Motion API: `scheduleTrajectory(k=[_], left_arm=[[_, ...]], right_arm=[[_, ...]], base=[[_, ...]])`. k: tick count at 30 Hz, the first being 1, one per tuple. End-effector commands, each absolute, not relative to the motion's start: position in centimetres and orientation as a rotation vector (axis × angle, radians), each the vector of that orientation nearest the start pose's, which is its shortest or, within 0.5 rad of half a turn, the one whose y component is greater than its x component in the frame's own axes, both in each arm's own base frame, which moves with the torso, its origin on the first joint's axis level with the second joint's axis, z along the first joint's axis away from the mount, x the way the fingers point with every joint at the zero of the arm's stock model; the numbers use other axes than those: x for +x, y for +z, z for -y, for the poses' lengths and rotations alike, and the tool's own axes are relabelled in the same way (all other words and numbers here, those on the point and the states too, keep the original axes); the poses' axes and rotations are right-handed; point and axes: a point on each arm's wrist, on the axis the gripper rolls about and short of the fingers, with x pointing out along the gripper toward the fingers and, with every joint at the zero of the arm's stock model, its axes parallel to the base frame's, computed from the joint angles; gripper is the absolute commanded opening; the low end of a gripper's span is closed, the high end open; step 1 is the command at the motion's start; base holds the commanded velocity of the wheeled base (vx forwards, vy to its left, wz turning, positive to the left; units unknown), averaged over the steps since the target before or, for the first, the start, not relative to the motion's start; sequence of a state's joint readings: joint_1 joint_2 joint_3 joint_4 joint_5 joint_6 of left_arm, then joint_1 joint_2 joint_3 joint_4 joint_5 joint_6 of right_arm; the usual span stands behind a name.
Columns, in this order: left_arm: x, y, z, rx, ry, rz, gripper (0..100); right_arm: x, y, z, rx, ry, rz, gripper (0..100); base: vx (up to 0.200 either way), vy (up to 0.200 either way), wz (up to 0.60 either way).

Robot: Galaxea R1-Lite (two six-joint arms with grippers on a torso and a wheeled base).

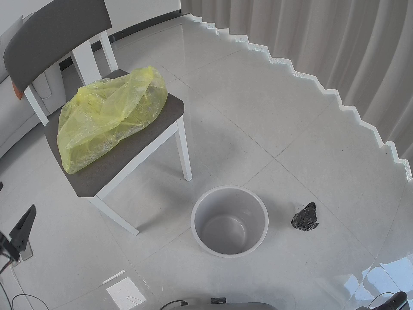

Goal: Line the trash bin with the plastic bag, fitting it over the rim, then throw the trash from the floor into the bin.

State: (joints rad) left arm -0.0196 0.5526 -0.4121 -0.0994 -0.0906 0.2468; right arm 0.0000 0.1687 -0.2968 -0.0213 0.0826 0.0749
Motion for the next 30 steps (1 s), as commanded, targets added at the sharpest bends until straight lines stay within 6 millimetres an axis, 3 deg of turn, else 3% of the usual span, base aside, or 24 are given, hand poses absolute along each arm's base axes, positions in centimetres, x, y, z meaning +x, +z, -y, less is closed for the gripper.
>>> scheduleTrajectory(k=[1,7,12,20,30], left_arm=[[13.7,20.9,1.3,0.373,-0.164,-0.244,100],[19.0,18.7,2.1,0.399,-0.104,-0.315,100],[21.6,17.6,2.1,0.455,-0.037,-0.337,100],[23.8,17.8,0.8,0.538,0.078,-0.346,100],[25.6,19.2,0.3,0.487,0.127,-0.267,100]], right_arm=[[-0.2,20.5,-0.2,0.017,0.103,0.048,100],[0.1,21.8,-0.2,-0.003,0.106,0.061,100],[0.1,22.2,-0.2,-0.029,0.105,0.075,100],[0.4,22.3,-0.2,-0.029,0.111,0.064,100],[0.3,22.1,-0.3,-0.03,0.116,0.07,100]], base=[[0.0,0.0,0.0],[0.0,0.0,0.0],[0.0,0.0,0.0],[0.0,0.0,0.0],[0.0,0.0,0.0]])
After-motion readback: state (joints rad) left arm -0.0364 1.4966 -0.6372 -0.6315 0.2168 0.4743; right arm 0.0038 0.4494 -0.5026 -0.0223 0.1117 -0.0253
